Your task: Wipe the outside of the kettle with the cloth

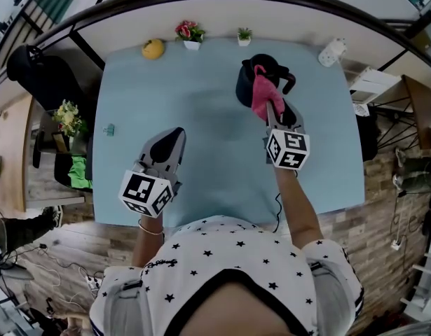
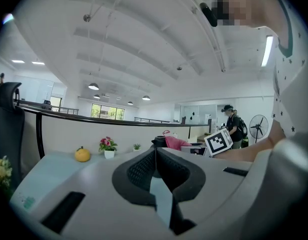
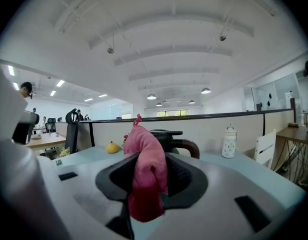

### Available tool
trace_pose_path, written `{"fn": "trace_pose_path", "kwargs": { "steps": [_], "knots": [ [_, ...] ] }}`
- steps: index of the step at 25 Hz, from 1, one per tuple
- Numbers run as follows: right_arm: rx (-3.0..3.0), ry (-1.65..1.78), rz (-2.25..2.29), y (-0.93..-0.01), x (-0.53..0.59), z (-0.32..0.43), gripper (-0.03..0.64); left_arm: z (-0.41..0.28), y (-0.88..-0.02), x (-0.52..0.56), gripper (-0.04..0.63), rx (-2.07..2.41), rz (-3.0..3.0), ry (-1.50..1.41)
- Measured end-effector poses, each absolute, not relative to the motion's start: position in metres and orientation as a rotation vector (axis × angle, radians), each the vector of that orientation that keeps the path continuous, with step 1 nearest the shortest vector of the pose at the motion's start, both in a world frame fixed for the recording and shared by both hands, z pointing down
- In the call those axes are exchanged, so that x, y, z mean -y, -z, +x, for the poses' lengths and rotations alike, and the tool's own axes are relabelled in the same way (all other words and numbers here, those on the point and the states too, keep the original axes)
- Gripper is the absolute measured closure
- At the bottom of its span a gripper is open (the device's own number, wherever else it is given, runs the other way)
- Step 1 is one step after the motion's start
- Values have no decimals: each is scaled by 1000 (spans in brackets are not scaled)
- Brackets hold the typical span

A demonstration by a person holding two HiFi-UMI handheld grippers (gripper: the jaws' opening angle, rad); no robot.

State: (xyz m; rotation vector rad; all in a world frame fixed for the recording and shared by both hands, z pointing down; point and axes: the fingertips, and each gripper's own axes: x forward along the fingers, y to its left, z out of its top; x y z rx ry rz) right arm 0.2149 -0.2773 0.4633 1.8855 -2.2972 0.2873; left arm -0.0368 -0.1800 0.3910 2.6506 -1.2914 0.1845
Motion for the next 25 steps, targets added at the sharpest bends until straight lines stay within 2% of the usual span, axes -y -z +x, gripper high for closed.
{"fn": "trace_pose_path", "kwargs": {
  "steps": [12, 25],
  "knots": [
    [2311, -268, 1733, -491, 308, 127, 483, -46, -388, 179, 565, 1289, 2650, -169],
    [2193, -338, 1791, -513, 330, 128, 483, -61, -392, 183, 565, 1309, 2624, -186]
  ]
}}
